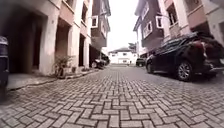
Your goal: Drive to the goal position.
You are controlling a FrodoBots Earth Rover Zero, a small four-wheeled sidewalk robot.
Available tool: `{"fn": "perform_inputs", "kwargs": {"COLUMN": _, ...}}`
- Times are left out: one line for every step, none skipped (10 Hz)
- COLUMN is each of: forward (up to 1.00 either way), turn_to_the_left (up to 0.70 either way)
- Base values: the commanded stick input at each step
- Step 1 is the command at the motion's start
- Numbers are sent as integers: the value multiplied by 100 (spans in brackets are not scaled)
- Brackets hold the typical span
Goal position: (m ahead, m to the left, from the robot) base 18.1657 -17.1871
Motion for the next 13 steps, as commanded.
{"fn": "perform_inputs", "kwargs": {"forward": 69, "turn_to_the_left": 3}}
{"fn": "perform_inputs", "kwargs": {"forward": 69, "turn_to_the_left": 3}}
{"fn": "perform_inputs", "kwargs": {"forward": 69, "turn_to_the_left": 3}}
{"fn": "perform_inputs", "kwargs": {"forward": 69, "turn_to_the_left": 3}}
{"fn": "perform_inputs", "kwargs": {"forward": 69, "turn_to_the_left": 3}}
{"fn": "perform_inputs", "kwargs": {"forward": 69, "turn_to_the_left": 3}}
{"fn": "perform_inputs", "kwargs": {"forward": 69, "turn_to_the_left": 3}}
{"fn": "perform_inputs", "kwargs": {"forward": 69, "turn_to_the_left": 3}}
{"fn": "perform_inputs", "kwargs": {"forward": 69, "turn_to_the_left": 3}}
{"fn": "perform_inputs", "kwargs": {"forward": 69, "turn_to_the_left": 3}}
{"fn": "perform_inputs", "kwargs": {"forward": 69, "turn_to_the_left": 3}}
{"fn": "perform_inputs", "kwargs": {"forward": 69, "turn_to_the_left": 3}}
{"fn": "perform_inputs", "kwargs": {"forward": 69, "turn_to_the_left": 3}}
